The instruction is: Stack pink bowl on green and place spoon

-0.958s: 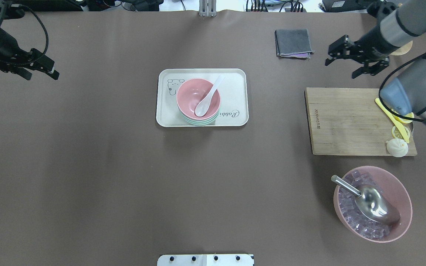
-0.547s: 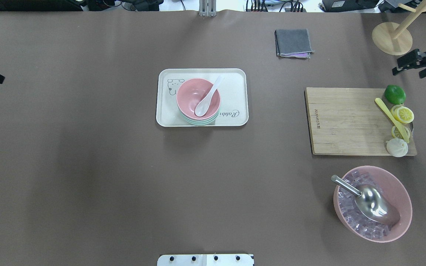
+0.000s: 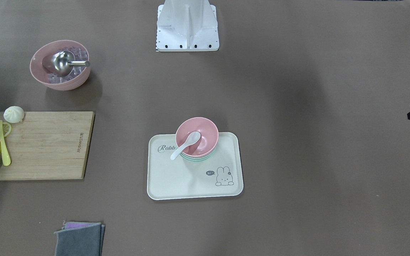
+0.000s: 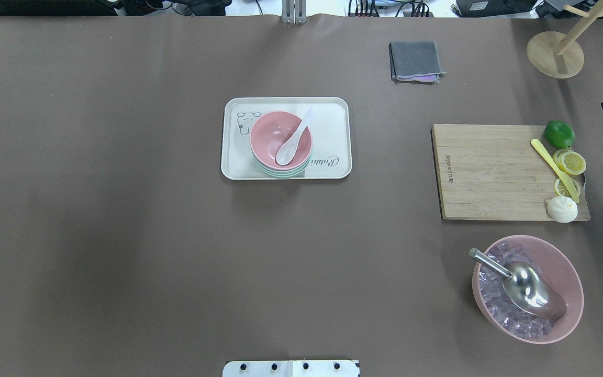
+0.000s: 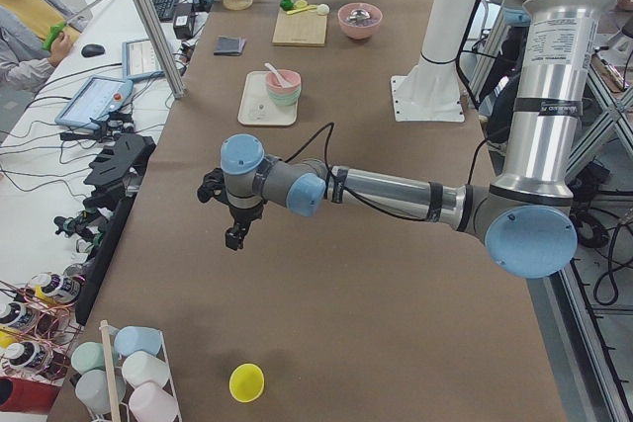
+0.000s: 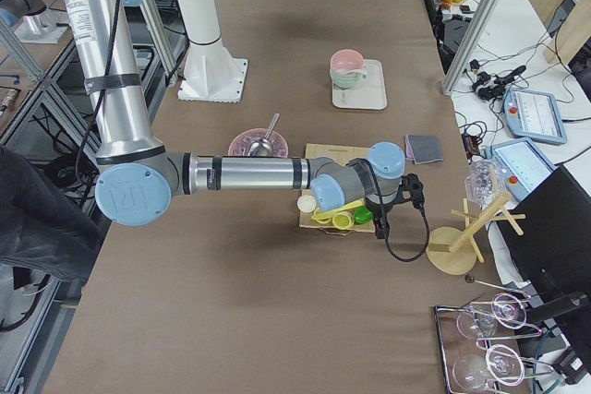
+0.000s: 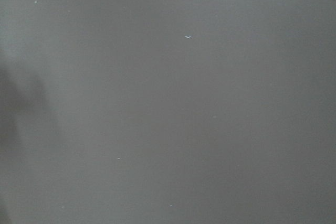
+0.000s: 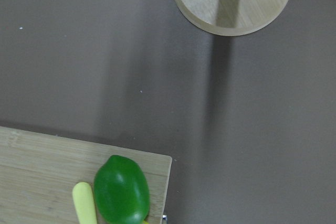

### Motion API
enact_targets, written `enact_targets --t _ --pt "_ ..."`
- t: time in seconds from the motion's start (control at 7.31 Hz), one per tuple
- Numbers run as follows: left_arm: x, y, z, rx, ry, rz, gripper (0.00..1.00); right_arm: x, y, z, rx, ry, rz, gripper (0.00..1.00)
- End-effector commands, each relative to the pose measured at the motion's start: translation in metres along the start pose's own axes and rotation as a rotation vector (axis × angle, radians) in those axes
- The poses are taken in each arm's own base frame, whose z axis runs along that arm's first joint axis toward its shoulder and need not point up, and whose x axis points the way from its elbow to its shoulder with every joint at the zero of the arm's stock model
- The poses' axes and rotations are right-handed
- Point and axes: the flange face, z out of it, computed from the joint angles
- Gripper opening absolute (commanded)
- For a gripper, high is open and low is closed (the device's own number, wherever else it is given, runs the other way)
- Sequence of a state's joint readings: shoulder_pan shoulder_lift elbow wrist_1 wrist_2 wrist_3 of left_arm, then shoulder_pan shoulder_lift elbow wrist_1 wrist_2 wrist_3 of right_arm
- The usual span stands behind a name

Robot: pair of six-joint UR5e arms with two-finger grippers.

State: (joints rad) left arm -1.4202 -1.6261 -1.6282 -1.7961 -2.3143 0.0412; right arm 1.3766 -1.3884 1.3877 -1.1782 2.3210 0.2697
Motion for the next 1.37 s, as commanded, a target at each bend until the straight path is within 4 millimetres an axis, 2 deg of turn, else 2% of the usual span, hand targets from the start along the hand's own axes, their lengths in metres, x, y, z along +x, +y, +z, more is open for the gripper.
enact_targets --t 0.0,0.14,0.27,0.68,1.09,1.23 --pt "-0.019 0.045 0.016 -0.050 -0.008 -0.020 0.98 0.004 0.008 -0.011 0.026 0.014 -0.009 1.00" --pt "-0.015 0.073 0.007 -0.027 -0.012 -0.008 0.98 0.010 0.013 -0.006 0.021 0.031 -0.006 1.00" --pt "-0.013 0.087 0.010 0.009 -0.013 0.017 0.98 0.006 0.013 -0.012 0.032 0.028 -0.006 1.00" --pt "-0.026 0.062 0.021 0.001 -0.014 0.004 0.98 0.014 0.019 -0.008 0.038 0.052 -0.009 1.00" --pt "-0.029 0.053 0.024 -0.006 -0.014 0.000 0.98 0.014 0.021 -0.011 0.063 0.062 -0.031 1.00" --pt "-0.028 0.043 0.022 -0.029 -0.007 -0.022 0.98 0.020 0.031 -0.007 0.061 0.065 -0.029 1.00"
